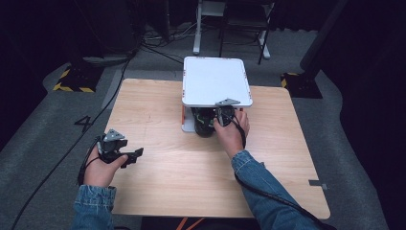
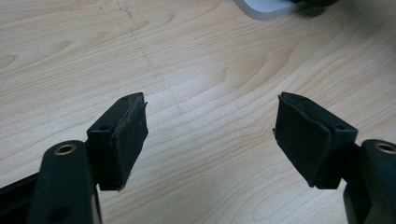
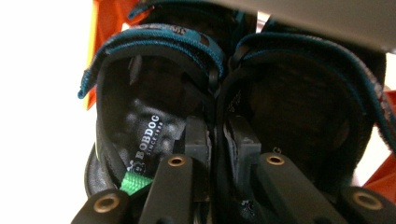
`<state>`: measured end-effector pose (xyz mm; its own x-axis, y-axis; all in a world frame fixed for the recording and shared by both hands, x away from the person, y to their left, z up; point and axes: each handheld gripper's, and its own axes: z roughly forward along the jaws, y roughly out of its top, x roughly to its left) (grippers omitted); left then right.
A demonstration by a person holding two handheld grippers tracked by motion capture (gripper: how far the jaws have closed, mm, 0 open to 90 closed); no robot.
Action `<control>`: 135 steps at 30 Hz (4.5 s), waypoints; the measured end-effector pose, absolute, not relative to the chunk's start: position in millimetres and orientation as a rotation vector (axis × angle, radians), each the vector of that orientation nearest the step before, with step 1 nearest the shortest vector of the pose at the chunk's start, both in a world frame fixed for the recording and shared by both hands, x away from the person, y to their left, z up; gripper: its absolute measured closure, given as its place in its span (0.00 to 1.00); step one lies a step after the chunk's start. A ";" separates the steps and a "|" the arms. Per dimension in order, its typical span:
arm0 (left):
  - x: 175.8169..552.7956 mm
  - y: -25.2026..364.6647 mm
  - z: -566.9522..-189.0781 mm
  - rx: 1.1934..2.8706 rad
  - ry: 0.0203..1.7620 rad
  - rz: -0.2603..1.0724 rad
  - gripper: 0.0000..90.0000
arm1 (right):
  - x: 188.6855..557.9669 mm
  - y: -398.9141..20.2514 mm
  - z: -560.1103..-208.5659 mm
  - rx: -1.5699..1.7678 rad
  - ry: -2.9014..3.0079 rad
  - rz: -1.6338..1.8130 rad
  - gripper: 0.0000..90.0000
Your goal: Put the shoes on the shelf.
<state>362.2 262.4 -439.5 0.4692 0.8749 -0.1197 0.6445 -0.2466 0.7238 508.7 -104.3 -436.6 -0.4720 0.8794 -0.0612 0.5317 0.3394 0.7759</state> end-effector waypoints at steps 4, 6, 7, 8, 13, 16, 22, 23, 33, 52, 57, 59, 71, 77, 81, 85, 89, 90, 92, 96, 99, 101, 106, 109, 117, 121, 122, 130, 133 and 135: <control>363.2 259.3 -438.9 1.991 1.249 0.398 0.29 | 513.0 -105.0 -443.3 1.126 2.017 1.029 0.60; 364.2 258.5 -439.3 1.997 1.248 0.394 0.29 | 514.7 -108.2 -444.2 1.100 1.999 1.045 0.59; 365.0 257.7 -440.1 1.991 1.249 0.398 0.29 | 514.6 -108.7 -444.5 1.082 2.000 1.047 0.55; 365.0 257.7 -440.1 1.991 1.249 0.398 0.29 | 514.6 -108.7 -444.5 1.082 2.000 1.047 0.55; 368.6 253.7 -440.4 2.006 1.236 0.390 0.29 | 514.3 -117.7 -441.2 1.051 2.021 1.121 0.49; 370.8 250.8 -441.0 2.008 1.231 0.382 0.29 | 507.1 -126.5 -435.8 1.040 2.025 1.182 0.46; 376.8 237.8 -438.9 2.016 1.183 0.358 0.29 | 481.5 -153.3 -419.6 1.053 2.035 1.337 0.46; 377.8 233.9 -438.4 2.017 1.172 0.349 0.29 | 476.2 -158.0 -416.8 1.051 2.040 1.353 0.46; 385.2 191.8 -430.0 2.036 1.029 0.302 0.30 | 429.6 -188.2 -401.2 0.998 2.129 1.414 0.48; 389.1 127.3 -446.3 2.139 0.874 0.228 0.40 | 406.1 -200.3 -428.3 1.070 2.354 1.308 0.49; 396.7 108.5 -460.0 2.132 0.897 0.245 0.41 | 412.3 -200.1 -438.9 1.105 2.351 1.264 0.48; 401.8 101.2 -465.0 2.110 0.915 0.251 0.41 | 416.1 -199.3 -444.0 1.121 2.347 1.248 0.49; 442.5 68.4 -489.0 2.032 1.026 0.369 0.36 | 454.3 -186.0 -472.3 1.183 2.246 1.206 0.43; 457.2 58.0 -495.5 2.007 1.034 0.419 0.30 | 475.5 -177.7 -486.0 1.181 2.226 1.177 0.33; 465.3 53.9 -493.6 2.018 1.022 0.479 0.33 | 482.3 -175.1 -489.0 1.178 2.205 1.153 0.30; 473.6 56.0 -494.7 1.995 1.027 0.453 0.34 | 492.7 -175.8 -494.6 1.142 2.227 1.132 0.21; 482.1 57.4 -493.6 2.017 1.001 0.454 0.31 | 507.5 -180.7 -499.3 1.099 2.275 1.181 0.16; 485.0 58.3 -494.4 2.013 0.990 0.456 0.31 | 510.8 -181.6 -499.1 1.075 2.287 1.189 0.16; 490.4 59.5 -495.7 2.015 0.985 0.460 0.31 | 516.5 -183.1 -498.0 1.035 2.315 1.189 0.17; 501.7 58.9 -496.9 2.016 0.990 0.476 0.31 | 526.7 -184.9 -496.6 0.957 2.336 1.197 0.19; 508.9 56.7 -497.7 1.998 1.009 0.520 0.31 | 529.1 -185.7 -493.3 0.936 2.315 1.178 0.30; 514.6 54.3 -498.0 1.990 1.009 0.519 0.31 | 527.8 -186.7 -489.3 0.932 2.304 1.154 0.41; 520.8 52.3 -497.4 1.961 1.016 0.508 0.32 | 527.0 -190.2 -485.6 0.939 2.290 1.103 0.56; 517.6 53.1 -495.4 1.939 1.005 0.522 0.35 | 525.6 -189.5 -485.8 0.960 2.277 1.095 0.57; 484.8 58.9 -484.0 1.932 0.978 0.488 0.34 | 501.6 -194.5 -470.6 0.915 2.285 1.163 0.48; 463.1 60.8 -470.5 1.936 0.915 0.469 0.31 | 484.9 -197.5 -455.3 0.898 2.279 1.223 0.44; 457.6 61.7 -466.4 1.939 0.899 0.462 0.30 | 480.7 -198.3 -451.2 0.891 2.284 1.229 0.43; 415.4 75.6 -432.8 1.968 0.843 0.476 0.25 | 452.2 -217.2 -422.9 0.900 2.284 1.323 0.37; 404.7 87.5 -425.5 1.986 0.850 0.453 0.22 | 445.1 -228.4 -415.2 0.938 2.280 1.347 0.37; 397.5 97.0 -421.2 1.996 0.856 0.447 0.21 | 441.3 -235.7 -409.6 0.936 2.274 1.345 0.37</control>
<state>397.5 97.0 -421.2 0.6960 0.7178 -0.0173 0.3959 -0.3635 0.8433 441.3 -235.7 -409.6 -0.7265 0.6859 0.0418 0.3669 0.3357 0.8676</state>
